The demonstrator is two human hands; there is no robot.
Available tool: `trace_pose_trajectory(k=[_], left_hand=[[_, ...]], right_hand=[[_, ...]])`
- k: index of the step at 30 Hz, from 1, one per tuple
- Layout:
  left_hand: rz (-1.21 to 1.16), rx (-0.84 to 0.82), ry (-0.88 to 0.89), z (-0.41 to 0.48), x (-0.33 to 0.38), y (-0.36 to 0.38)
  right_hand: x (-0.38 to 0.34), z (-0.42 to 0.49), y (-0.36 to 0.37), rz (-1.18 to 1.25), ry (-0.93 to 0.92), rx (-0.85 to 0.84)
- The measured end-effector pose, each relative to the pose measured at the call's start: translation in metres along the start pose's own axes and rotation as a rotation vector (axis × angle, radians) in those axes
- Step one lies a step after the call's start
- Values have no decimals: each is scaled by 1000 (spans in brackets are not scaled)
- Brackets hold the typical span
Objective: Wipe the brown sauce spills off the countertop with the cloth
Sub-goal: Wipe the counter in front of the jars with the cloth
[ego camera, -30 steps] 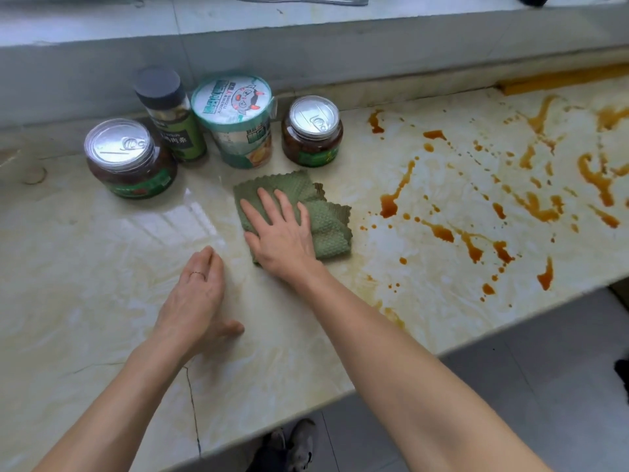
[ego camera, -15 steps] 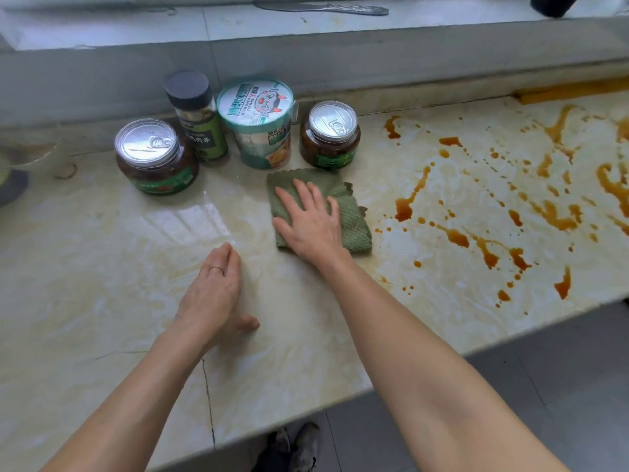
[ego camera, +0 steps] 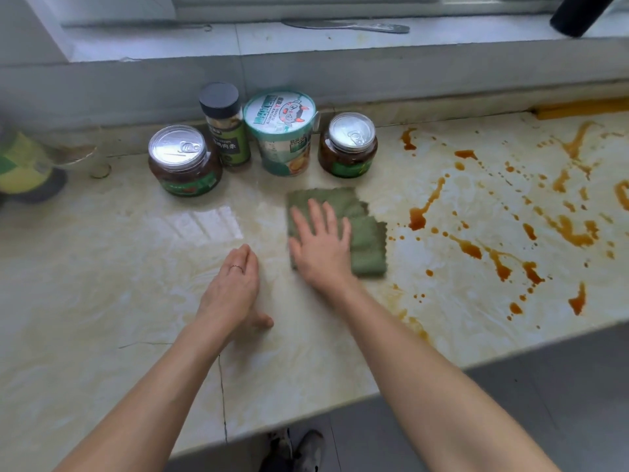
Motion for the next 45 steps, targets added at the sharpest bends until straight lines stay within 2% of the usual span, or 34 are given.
trace_pose_trajectory(k=[2, 4, 5, 7, 9, 10, 12, 14, 15, 18, 20, 23, 25, 26, 30, 33, 35, 38, 40, 41, 45], left_hand=[[9, -1, 6, 0, 0, 0], [18, -3, 7, 0, 1, 0], [18, -2, 6, 0, 1, -1], [18, -4, 7, -1, 2, -1], [17, 3, 9, -1, 1, 0], [13, 3, 8, -1, 0, 0], [10, -2, 10, -2, -2, 1], [6, 7, 19, -2, -3, 1], [3, 8, 21, -3, -4, 1], [-11, 13, 21, -4, -3, 2], [-16, 17, 17, -5, -4, 2], [-16, 20, 8, -3, -8, 3], [-14, 16, 12, -2, -9, 4], [-16, 14, 11, -2, -10, 4], [-13, 39, -3, -6, -8, 4], [-77, 149, 76, -14, 10, 6], [-167, 245, 153, -21, 28, 8], [-241, 288, 257, -25, 55, 18], [-269, 252, 261, -23, 68, 29], [-273, 233, 250, -21, 72, 36], [-283, 258, 224, -19, 81, 48]], right_hand=[[-20, -41, 4, -7, -208, 21], [-9, -54, 9, -12, -319, 29], [1, -47, 8, -7, -302, 26], [21, -36, 9, -12, -155, -17], [14, -41, 10, -1, -65, -29], [1, -53, 10, 8, -89, -16], [-20, -87, 15, -15, -250, -2], [-10, -105, 19, -56, -393, 0], [3, -104, 19, -50, -405, 9], [44, -90, 18, -6, -197, 13], [36, -100, 20, 0, -106, 21], [3, -146, 26, -29, -276, 75], [13, -166, 30, -60, -423, 103], [26, -167, 30, -65, -437, 122], [58, -164, 29, -37, -222, 83], [49, -176, 26, 11, -327, 45], [64, -174, 15, 176, -290, 47], [114, -166, -10, 400, 145, 258], [137, -163, -19, 353, 362, 311], [140, -161, -18, 306, 391, 285], [135, -156, -11, 242, 317, 184]])
Point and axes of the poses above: each hand's wrist, its own z-axis towards the middle knuckle, its own y-axis out of the palm, x = y × z, the point moved 6 cm from there along z, towards the middle knuckle, and after that the axes turned 13 degrees about -z, right-handed, at the moved point
